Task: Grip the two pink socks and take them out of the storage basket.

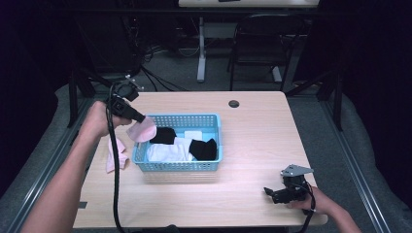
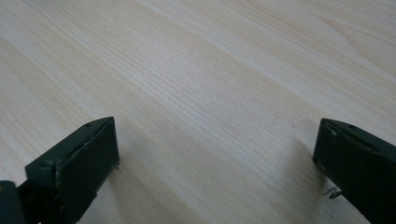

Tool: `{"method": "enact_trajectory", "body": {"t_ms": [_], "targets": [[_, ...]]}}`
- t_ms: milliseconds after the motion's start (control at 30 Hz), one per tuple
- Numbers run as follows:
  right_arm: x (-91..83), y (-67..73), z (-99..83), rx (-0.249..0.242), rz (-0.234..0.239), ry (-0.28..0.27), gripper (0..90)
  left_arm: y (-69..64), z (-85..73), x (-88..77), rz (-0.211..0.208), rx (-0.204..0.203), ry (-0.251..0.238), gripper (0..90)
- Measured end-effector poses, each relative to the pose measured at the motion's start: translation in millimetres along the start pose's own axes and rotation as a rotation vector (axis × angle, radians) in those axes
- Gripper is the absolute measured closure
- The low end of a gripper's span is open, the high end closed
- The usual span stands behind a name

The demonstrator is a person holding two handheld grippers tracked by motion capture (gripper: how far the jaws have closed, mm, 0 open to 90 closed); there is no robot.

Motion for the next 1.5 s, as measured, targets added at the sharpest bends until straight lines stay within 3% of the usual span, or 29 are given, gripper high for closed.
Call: {"method": "enact_trajectory", "body": {"t_ms": [500, 700, 1000, 1267, 1500], "targets": [[0.0, -0.2, -0.1, 0.002, -0.001, 0.001, 0.0, 28.3, -36.7, -23.2, 0.039, -0.076, 0.012, 86.8], [0.1, -0.1, -0.1, 0.002, 0.0, 0.002, 0.0, 44.3, -59.8, -22.0, 0.047, -0.137, 0.025, 86.9], [-0.6, -0.9, -0.3, -0.004, -0.005, 0.008, 0.0, 57.7, -93.8, 4.0, 0.052, -0.212, 0.063, 86.8], [-0.4, -0.5, -0.1, -0.002, -0.002, 0.006, 0.0, 56.2, -117.0, 34.9, 0.039, -0.231, 0.09, 86.7], [-0.5, -0.5, -0.1, -0.002, -0.003, 0.006, 0.0, 48.6, -135.7, 60.2, 0.0, -0.256, 0.1, 86.6]]}}
Point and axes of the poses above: each handheld gripper's, and its own axes: x roughly forward along the jaws, z roughly out of its top, y roughly to its left, the point moved 10 cm from there along x, roughly forward along the jaws, and after that the axes turned 14 degrees about x, right-handed, at the moved point
